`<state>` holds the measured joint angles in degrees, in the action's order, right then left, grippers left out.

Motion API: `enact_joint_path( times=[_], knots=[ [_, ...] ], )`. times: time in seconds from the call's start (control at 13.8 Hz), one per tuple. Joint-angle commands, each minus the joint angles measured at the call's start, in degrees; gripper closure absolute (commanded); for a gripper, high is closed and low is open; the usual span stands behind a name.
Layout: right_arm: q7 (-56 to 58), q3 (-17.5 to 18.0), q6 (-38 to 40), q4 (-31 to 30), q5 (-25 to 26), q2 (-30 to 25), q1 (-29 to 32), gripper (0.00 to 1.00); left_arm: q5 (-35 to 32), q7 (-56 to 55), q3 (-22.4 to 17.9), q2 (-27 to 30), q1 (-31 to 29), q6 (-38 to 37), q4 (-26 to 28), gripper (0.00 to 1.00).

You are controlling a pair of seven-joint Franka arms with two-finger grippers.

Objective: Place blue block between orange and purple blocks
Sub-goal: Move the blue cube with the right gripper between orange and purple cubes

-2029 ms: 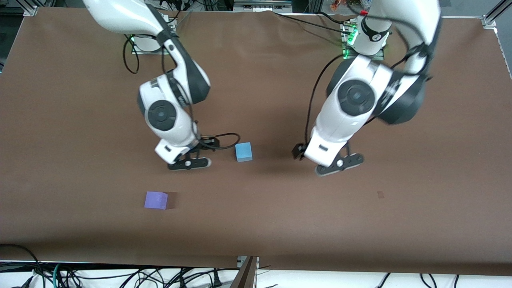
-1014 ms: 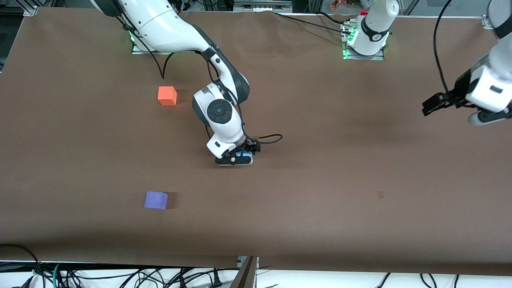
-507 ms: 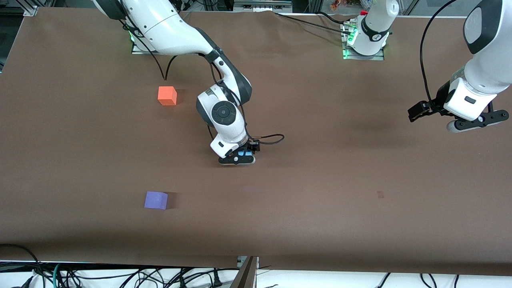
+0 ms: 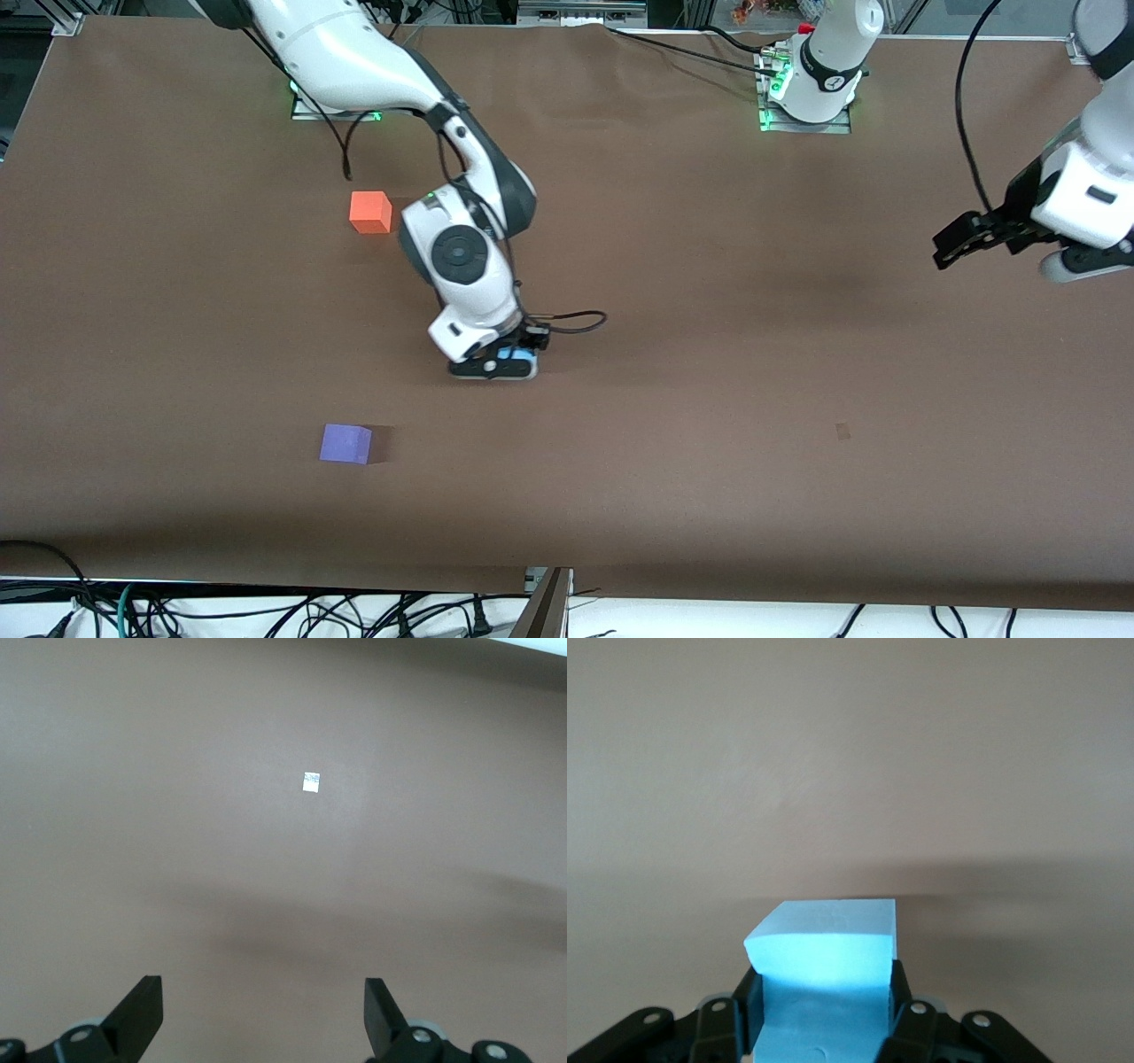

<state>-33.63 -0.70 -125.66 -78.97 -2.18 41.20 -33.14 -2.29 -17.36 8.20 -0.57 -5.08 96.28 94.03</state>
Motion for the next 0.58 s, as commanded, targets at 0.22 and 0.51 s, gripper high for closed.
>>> enact_joint_path(
  times=[0.22,0.51],
  knots=[
    [17.08,-3.60,1.74,-21.19,-2.30,-14.11,9.30,0.85,3.52,14.97,-1.17,-1.80,-2.64,-8.13,-7.63,0.00],
    [20.70,-5.27,-2.73,-33.59,-2.48,-20.19,12.14,0.85,2.73,14.90,-1.34,-1.80,-2.92,-8.56,-7.72,0.00]
  ],
)
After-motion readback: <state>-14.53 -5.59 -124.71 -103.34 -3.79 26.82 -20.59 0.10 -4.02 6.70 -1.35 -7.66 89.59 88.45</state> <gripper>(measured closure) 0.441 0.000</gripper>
